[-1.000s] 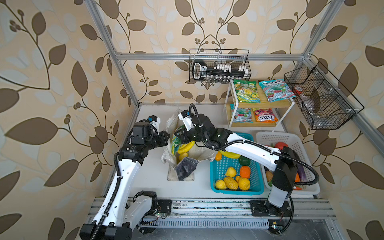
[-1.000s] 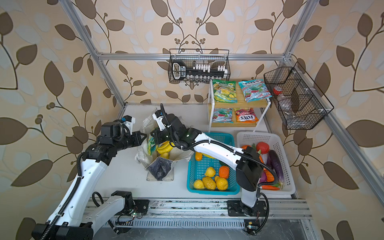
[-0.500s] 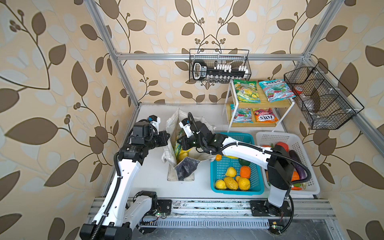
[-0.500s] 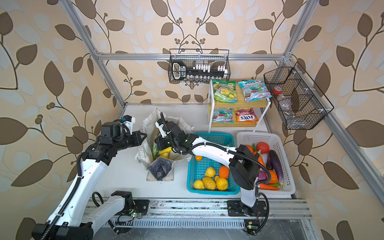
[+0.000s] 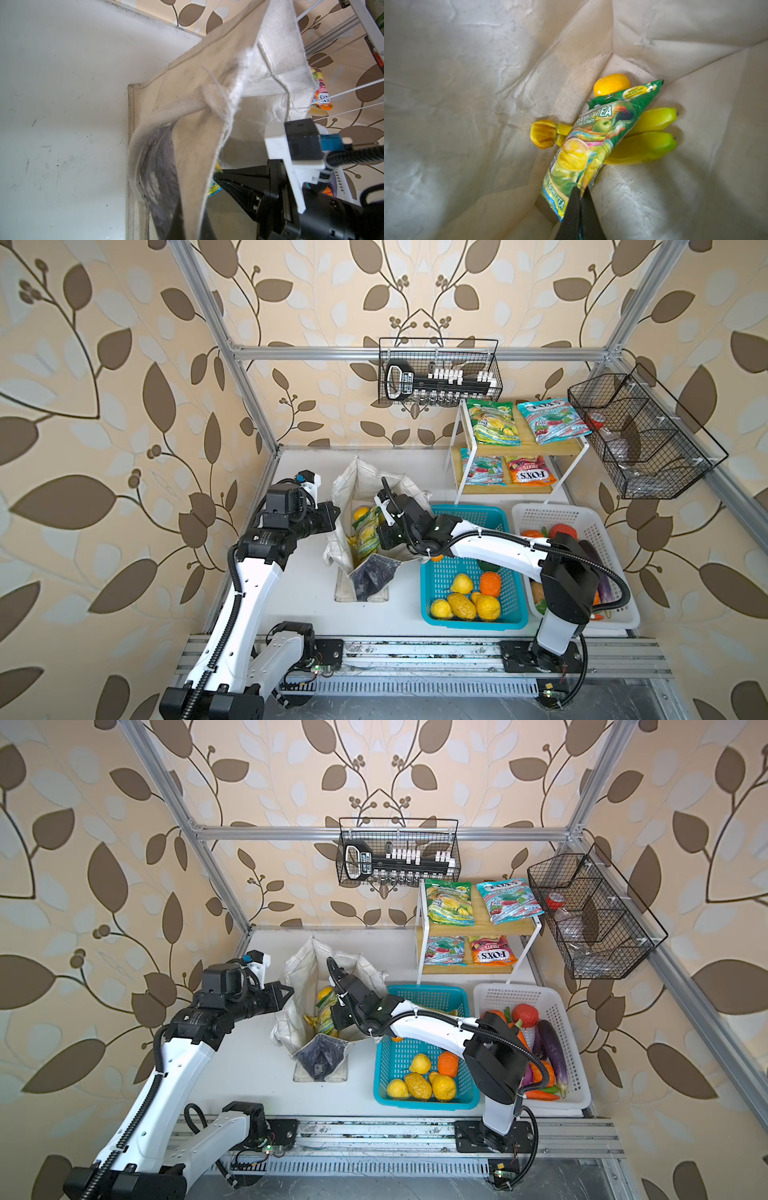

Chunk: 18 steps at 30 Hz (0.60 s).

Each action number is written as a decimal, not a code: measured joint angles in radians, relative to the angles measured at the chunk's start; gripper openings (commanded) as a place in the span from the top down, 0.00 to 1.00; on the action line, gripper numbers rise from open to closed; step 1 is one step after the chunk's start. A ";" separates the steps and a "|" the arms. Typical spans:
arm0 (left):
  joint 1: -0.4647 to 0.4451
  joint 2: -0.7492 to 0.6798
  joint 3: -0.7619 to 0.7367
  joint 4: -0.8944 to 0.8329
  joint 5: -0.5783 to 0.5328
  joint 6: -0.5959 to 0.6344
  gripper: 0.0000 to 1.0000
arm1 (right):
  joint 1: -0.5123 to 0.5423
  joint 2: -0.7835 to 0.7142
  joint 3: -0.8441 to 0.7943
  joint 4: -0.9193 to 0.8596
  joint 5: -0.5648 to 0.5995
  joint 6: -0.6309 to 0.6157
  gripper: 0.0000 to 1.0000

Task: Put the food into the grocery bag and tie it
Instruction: 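Lower the green candy bag into the tote bag and open the right gripper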

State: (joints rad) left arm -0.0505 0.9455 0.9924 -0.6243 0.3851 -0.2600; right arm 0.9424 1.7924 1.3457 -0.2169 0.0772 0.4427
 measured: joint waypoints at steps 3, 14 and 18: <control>0.000 0.000 0.000 0.000 0.000 0.000 1.00 | 0.002 -0.009 -0.003 -0.030 0.028 -0.013 1.00; 0.000 0.002 0.000 0.001 0.000 0.000 1.00 | -0.015 -0.021 -0.060 -0.066 0.058 -0.037 0.67; 0.000 0.002 0.000 0.001 0.000 0.000 1.00 | -0.008 -0.048 -0.060 -0.068 0.061 -0.046 0.56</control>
State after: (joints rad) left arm -0.0505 0.9474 0.9924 -0.6235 0.3851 -0.2600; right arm 0.9340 1.7443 1.2854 -0.2844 0.1387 0.3969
